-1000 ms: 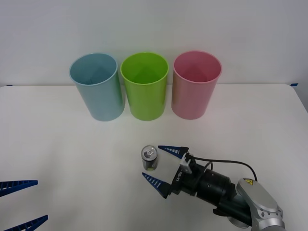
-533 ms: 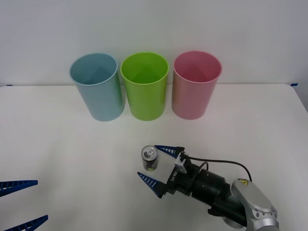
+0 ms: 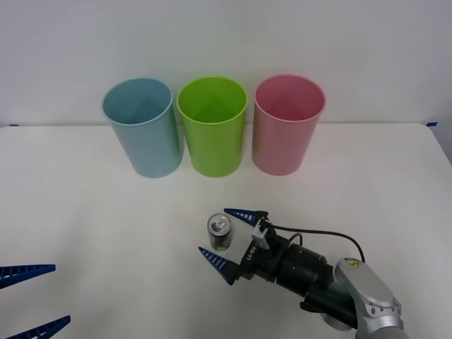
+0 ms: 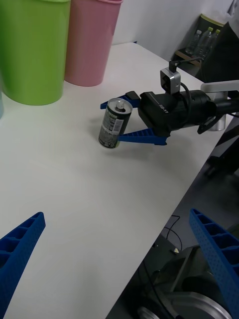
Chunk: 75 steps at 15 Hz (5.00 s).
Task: Put cans in the blue bin and PET bottles in the pink bin and trash in the green bin.
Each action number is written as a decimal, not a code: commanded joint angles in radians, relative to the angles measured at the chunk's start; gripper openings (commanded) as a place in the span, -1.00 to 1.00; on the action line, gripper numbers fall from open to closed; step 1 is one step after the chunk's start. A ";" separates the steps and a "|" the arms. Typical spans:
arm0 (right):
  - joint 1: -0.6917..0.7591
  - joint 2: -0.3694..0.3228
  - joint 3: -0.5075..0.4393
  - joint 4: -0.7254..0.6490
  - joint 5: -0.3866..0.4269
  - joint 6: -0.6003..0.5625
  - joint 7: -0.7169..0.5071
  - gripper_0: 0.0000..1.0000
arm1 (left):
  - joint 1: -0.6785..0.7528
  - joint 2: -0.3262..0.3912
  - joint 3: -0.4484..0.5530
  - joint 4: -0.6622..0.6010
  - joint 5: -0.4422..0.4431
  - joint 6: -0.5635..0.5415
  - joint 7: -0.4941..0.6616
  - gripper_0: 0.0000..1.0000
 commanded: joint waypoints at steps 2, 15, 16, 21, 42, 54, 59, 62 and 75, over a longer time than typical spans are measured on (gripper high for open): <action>0.000 0.003 0.004 0.000 0.000 0.005 0.001 1.00 | 0.000 0.000 0.000 0.000 0.000 0.000 0.000 1.00; -0.010 0.011 0.015 0.001 0.000 0.037 0.052 -1.00 | 0.000 0.000 0.000 0.000 0.000 0.000 0.000 1.00; -0.010 0.011 0.015 0.001 0.000 0.040 0.053 -1.00 | 0.000 0.000 0.000 0.000 0.000 0.000 0.000 1.00; -0.010 -0.008 0.018 0.000 -0.023 0.020 0.055 -1.00 | 0.000 0.000 0.000 0.000 0.000 0.000 0.000 1.00; -0.034 -0.083 0.019 -0.072 -0.212 -0.219 0.026 -1.00 | 0.000 0.000 0.000 0.000 0.000 0.000 0.000 1.00; -0.174 0.002 0.055 -0.072 -0.344 -0.104 0.030 -1.00 | 0.000 0.000 0.000 0.000 0.000 0.000 0.000 1.00; -0.237 0.034 0.055 -0.074 -0.368 -0.041 0.023 -1.00 | 0.000 0.000 0.000 0.000 0.000 0.000 0.000 1.00; -0.280 0.069 0.058 -0.072 -0.376 0.019 0.021 -1.00 | 0.000 0.000 0.000 0.000 0.000 0.000 0.000 1.00; -0.526 0.140 0.107 -0.072 -0.465 0.374 0.021 -1.00 | 0.000 0.000 0.000 0.000 0.000 0.000 0.000 1.00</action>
